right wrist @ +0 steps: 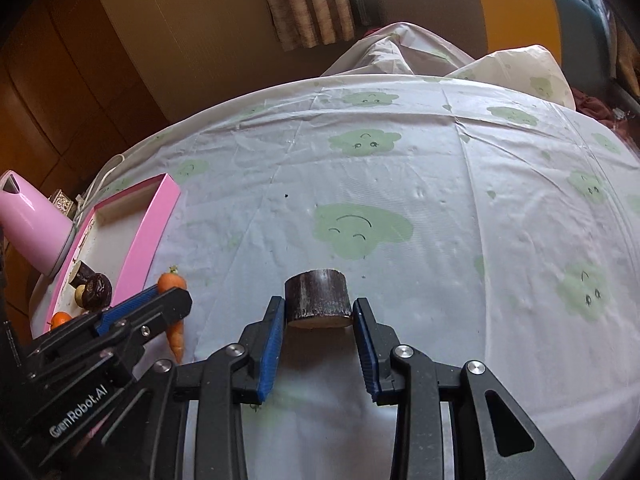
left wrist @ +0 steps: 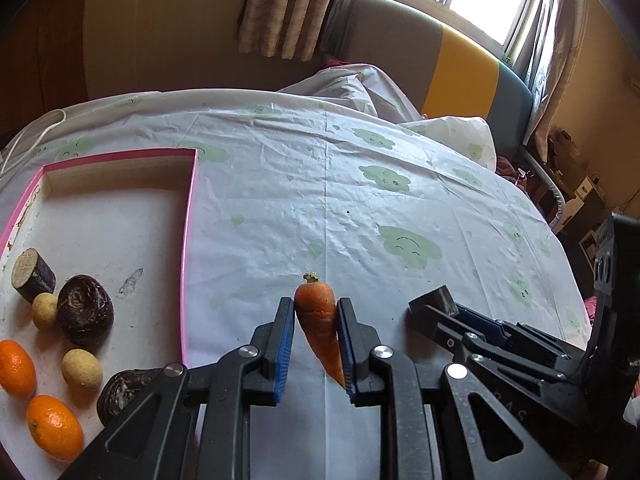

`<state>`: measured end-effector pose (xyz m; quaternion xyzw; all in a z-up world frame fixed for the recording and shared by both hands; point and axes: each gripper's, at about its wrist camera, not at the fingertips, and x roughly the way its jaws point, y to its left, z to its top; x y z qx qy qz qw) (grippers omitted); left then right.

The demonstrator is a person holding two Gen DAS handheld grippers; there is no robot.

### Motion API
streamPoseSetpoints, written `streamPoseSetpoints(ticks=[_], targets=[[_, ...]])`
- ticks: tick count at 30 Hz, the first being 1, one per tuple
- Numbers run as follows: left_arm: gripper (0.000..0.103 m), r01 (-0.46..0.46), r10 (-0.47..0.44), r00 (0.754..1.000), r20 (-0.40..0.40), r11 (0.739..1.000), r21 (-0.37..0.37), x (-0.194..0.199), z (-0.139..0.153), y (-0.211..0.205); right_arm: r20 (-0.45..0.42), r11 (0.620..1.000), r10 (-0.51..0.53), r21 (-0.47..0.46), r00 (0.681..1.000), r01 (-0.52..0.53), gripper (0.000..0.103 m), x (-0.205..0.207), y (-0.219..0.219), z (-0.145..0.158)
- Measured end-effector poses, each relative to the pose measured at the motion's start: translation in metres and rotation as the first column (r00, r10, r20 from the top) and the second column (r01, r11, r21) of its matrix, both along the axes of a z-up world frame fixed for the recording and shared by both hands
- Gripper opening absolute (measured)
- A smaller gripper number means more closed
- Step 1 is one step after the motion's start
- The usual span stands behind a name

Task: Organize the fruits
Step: 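Place the carrot in the pink tray with the left gripper while the right gripper holds the yam slice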

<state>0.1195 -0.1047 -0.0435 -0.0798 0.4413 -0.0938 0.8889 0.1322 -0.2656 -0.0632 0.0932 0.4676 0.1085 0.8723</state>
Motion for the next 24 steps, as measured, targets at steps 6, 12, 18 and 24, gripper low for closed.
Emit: streamPoseSetpoints(ticks=[6,12,18,24], targets=[[0.021,0.021,-0.022,0.998,0.058,1.000,0.015,-0.023,0.018,0.005,0.001,1.000,-0.020,0.003,1.000,0.020,0.034,-0.028,-0.001,-0.002],[0.021,0.018,-0.022,0.993,0.119,0.999,0.029,-0.046,0.038,0.021,0.017,0.999,-0.037,-0.014,0.999,0.037,0.034,-0.040,0.003,-0.001],[0.021,-0.030,0.027,0.989,0.144,0.999,0.018,-0.056,0.049,0.055,0.021,0.998,-0.047,-0.040,0.999,0.048,0.034,-0.041,0.007,-0.001],[0.021,-0.143,0.142,0.981,0.132,0.990,0.001,-0.048,0.044,0.107,0.025,0.996,-0.046,-0.073,0.999,0.048,0.034,-0.042,0.011,-0.001]])
